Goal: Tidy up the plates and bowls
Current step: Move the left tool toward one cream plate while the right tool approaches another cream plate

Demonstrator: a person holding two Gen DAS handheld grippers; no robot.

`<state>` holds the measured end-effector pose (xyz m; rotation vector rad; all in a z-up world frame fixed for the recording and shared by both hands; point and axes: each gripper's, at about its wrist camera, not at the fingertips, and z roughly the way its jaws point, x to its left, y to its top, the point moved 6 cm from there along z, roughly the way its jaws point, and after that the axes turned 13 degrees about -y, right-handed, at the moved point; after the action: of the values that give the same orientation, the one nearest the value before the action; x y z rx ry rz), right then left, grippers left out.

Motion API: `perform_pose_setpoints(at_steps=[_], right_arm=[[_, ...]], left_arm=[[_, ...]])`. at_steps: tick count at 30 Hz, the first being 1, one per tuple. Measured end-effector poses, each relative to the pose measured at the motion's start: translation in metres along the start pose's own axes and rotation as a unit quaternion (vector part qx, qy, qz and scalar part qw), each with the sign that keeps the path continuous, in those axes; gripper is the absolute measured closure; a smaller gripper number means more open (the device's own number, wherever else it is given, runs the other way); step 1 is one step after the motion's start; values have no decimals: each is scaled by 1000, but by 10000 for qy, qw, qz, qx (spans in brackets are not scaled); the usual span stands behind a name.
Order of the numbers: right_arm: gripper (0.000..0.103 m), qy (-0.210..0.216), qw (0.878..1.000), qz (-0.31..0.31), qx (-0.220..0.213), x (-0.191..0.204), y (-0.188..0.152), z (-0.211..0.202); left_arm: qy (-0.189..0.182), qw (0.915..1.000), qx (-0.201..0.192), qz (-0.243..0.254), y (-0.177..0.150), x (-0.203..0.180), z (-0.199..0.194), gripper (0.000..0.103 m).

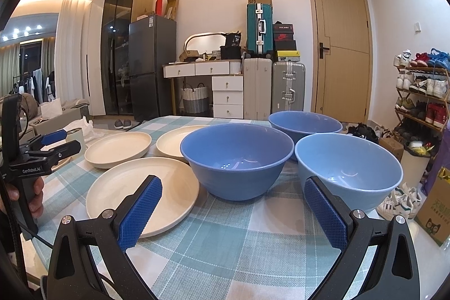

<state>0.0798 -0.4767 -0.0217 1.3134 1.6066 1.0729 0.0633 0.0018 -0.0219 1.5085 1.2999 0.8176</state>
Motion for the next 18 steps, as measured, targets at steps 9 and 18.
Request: perform_pose_setpoints(at_steps=[9, 18], right_arm=[[0, 293, 9994, 137, 87, 11, 16, -3], [0, 585, 9978, 11, 322, 35, 28, 2]], left_arm=[[97, 9998, 161, -121, -1, 13, 1, 2], [176, 9993, 302, -115, 9, 13, -5, 2]])
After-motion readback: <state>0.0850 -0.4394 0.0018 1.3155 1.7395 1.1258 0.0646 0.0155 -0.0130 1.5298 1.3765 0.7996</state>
